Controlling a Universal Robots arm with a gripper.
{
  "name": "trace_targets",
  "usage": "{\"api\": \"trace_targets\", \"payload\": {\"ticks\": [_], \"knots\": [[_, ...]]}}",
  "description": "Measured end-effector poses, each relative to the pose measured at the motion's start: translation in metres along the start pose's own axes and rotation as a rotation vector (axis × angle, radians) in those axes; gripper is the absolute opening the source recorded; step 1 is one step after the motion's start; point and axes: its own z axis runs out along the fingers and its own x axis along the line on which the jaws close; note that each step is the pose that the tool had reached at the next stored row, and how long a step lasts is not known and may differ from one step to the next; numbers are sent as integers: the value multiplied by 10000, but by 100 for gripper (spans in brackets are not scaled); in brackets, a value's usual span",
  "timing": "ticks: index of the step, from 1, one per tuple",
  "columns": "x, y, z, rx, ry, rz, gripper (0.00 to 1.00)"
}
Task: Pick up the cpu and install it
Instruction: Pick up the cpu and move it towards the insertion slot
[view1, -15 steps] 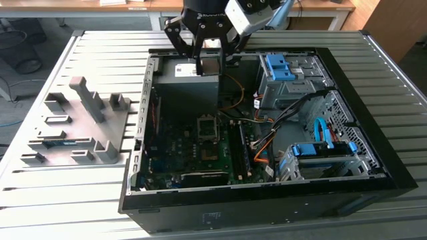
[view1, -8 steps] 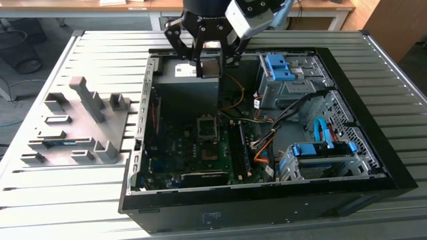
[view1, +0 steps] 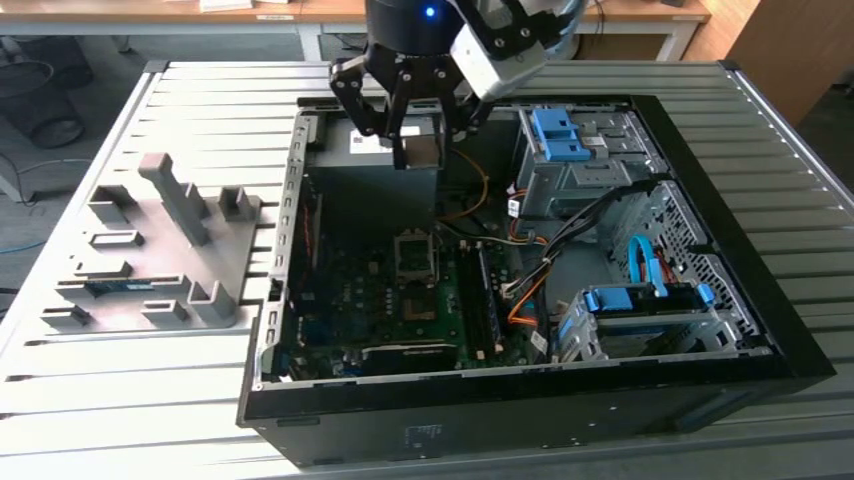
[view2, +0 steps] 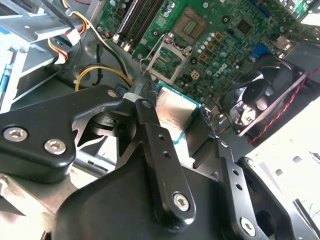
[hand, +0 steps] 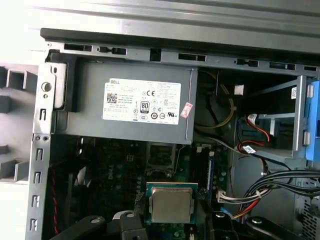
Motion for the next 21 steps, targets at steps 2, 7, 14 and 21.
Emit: {"api": "trace_targets", "payload": {"ticks": [2, 7, 14, 21], "knots": [[2, -17, 36, 0, 1, 0, 47], [7, -59, 118, 0, 1, 0, 47], [13, -115, 214, 0, 1, 0, 47], [17, -151, 285, 0, 1, 0, 47]]}}
